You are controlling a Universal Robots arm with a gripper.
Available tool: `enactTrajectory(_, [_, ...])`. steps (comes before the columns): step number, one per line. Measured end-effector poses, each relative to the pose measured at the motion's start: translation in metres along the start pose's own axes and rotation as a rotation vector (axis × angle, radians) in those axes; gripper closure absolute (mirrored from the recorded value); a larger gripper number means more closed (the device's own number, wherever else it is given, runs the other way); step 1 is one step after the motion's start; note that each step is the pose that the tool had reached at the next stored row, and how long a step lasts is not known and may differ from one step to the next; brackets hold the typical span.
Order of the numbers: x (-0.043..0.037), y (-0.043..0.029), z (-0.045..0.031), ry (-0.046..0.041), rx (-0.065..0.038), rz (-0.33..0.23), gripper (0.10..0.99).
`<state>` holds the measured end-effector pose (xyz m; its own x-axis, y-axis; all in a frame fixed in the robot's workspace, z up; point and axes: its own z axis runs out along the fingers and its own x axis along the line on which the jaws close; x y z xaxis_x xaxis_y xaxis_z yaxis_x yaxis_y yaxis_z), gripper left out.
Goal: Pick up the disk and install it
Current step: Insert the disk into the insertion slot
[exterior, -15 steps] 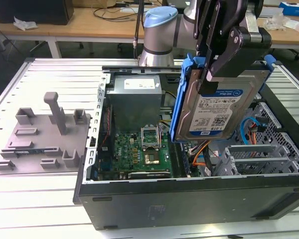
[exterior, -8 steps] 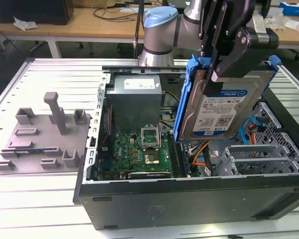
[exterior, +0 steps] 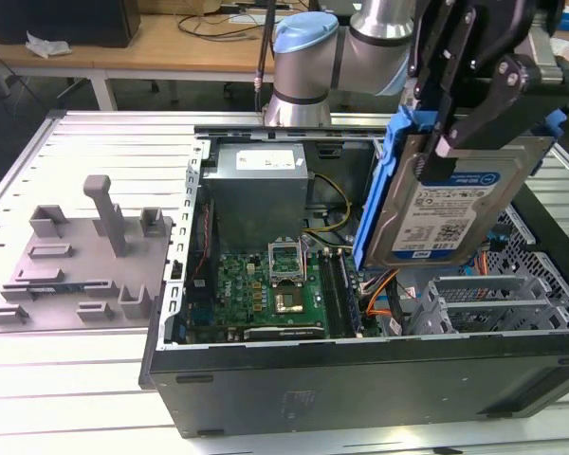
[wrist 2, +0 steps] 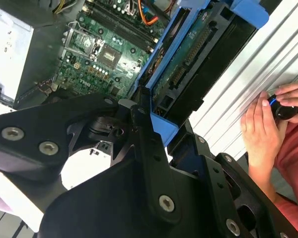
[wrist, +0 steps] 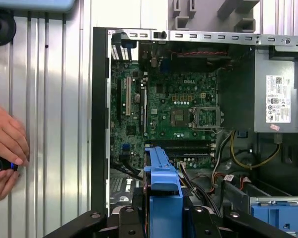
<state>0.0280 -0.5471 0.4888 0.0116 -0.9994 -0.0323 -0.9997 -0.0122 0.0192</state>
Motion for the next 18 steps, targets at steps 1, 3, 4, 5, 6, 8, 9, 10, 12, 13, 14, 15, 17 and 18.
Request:
enactTrajectory(1, [0.0001,-0.002,-0.0001,0.0,0.0,0.001,0.722])
enactTrajectory(3, [0.0005,-0.0075,-0.0001,-0.0001,0.0,0.002,0.722])
enactTrajectory(4, [0.0007,-0.0122,-0.0003,0.0,0.0,0.003,0.722])
enactTrajectory(5, [0.001,-0.019,-0.0004,0.0,0.0,0.004,0.722])
enactTrajectory(6, [0.0014,-0.0271,-0.0005,-0.0001,0.0,0.004,0.722])
enactTrajectory(8, [0.0019,-0.0371,-0.0006,-0.0001,0.0,0.005,0.722])
enactTrajectory(9, [0.002,-0.0398,-0.0007,-0.0001,0.0,0.005,0.722])
enactTrajectory(10, [0.0021,-0.0446,-0.0007,-0.0001,0.0,0.005,0.722])
enactTrajectory(12, [0.0022,-0.0543,-0.0009,-0.0001,0.0,0.006,0.722])
enactTrajectory(13, [0.0023,-0.0597,-0.001,-0.0001,0.0,0.005,0.722])
enactTrajectory(14, [0.0023,-0.064,-0.0011,-0.0001,0.0,0.005,0.722])
enactTrajectory(15, [0.0024,-0.0678,-0.0011,-0.0001,0.0,0.006,0.722])
enactTrajectory(17, [0.0024,-0.0723,-0.0012,-0.0001,0.0,0.006,0.722])
enactTrajectory(18, [0.0025,-0.0754,-0.0012,-0.0001,0.0,0.005,0.722])
